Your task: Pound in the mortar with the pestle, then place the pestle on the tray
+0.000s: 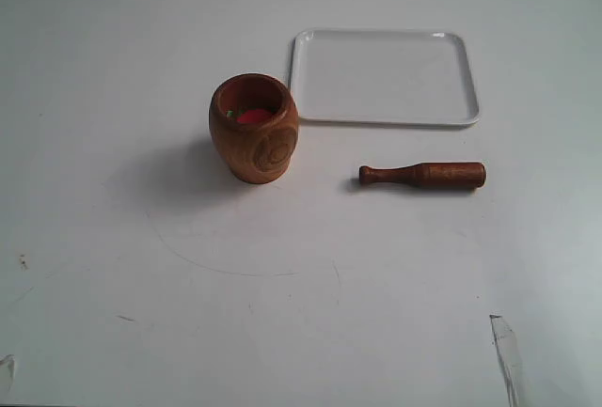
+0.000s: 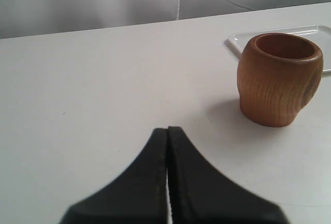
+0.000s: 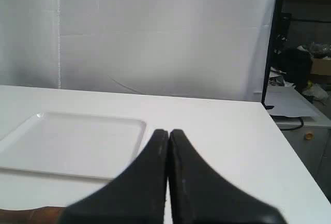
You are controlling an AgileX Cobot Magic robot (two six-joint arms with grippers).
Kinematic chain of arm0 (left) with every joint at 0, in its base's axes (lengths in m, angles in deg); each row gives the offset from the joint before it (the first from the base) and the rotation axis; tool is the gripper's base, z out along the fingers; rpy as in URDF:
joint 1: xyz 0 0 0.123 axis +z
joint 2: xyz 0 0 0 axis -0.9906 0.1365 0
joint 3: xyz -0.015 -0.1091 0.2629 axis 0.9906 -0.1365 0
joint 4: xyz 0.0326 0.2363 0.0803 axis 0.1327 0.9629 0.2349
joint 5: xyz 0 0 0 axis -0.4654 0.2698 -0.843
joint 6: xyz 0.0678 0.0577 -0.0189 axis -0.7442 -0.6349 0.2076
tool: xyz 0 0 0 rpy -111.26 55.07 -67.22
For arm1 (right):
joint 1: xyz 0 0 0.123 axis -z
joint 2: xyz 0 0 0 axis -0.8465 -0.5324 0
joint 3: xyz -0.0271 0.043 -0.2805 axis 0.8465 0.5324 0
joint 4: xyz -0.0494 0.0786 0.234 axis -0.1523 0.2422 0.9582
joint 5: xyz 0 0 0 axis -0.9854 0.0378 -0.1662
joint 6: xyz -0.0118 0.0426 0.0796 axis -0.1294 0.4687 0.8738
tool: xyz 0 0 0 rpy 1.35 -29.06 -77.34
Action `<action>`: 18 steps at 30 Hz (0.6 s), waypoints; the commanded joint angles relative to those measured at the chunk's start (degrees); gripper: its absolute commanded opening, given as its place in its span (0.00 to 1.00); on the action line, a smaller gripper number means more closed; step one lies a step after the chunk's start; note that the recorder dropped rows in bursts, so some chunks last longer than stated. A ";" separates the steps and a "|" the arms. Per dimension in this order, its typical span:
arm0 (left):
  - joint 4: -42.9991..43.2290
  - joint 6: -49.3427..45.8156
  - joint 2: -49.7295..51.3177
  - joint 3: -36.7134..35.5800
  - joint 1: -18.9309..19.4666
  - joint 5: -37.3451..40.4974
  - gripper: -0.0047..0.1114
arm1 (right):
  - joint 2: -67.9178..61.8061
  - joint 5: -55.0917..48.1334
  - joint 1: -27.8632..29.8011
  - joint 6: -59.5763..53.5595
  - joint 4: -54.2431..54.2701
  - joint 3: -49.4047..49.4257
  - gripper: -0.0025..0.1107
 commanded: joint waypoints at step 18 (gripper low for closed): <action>-0.42 0.47 -0.07 -0.03 -0.44 -0.17 0.04 | 0.12 3.84 0.47 -0.12 0.78 0.16 0.02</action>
